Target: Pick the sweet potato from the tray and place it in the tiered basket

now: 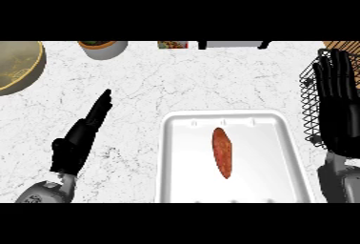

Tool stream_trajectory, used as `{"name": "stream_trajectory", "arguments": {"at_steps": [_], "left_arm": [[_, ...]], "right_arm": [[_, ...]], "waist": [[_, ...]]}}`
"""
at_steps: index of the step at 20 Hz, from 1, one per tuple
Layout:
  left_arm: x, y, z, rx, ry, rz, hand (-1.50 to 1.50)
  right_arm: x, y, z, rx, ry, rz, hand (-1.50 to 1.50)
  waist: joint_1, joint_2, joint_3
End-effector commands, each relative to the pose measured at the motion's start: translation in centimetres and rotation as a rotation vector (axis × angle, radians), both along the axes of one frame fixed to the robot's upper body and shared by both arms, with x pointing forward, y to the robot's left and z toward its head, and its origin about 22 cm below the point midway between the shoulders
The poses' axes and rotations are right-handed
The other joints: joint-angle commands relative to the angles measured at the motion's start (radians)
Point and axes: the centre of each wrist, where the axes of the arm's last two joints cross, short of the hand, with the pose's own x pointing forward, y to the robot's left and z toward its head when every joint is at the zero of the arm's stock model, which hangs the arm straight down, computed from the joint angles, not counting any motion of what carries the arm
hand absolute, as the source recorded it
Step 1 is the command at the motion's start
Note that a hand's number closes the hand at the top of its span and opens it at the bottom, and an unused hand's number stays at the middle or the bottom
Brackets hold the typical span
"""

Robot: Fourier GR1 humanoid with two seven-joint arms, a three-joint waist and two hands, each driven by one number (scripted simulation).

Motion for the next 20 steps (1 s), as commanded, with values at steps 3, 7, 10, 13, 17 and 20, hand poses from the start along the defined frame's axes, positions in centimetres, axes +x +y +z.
{"name": "stream_trajectory", "arguments": {"at_steps": [3,7,10,13,17,20], "left_arm": [[-0.5,3.8,-2.2,0.017,0.118,0.141,0.0],[-1.8,5.6,-3.7,0.012,0.208,0.243,0.0],[-2.7,9.9,-3.7,-0.025,0.279,0.298,0.0],[-3.7,10.9,-5.4,-0.005,0.31,0.322,0.0],[-3.7,10.7,-5.7,0.002,0.311,0.304,0.0],[-4.2,11.4,-6.4,-0.01,0.33,0.314,0.0]], "right_arm": [[-2.1,3.1,-8.1,0.384,0.225,0.19,1.5],[-4.1,-1.7,-9.7,0.679,0.154,-0.255,1.5],[-7.4,5.8,-15.7,0.689,0.214,0.184,-1.5],[-8.4,3.4,-16.4,0.224,0.45,0.04,-1.5],[-8.2,-1.6,-15.7,-0.248,0.624,0.041,-1.5],[-6.7,-2.0,-12.6,-0.388,0.686,0.076,-1.5]], "waist": [[0.033,0.021,0.002],[-0.078,0.022,0.05],[0.035,0.006,-0.001],[0.032,0.008,-0.008],[0.044,0.008,-0.011],[0.025,0.002,-0.009]]}}
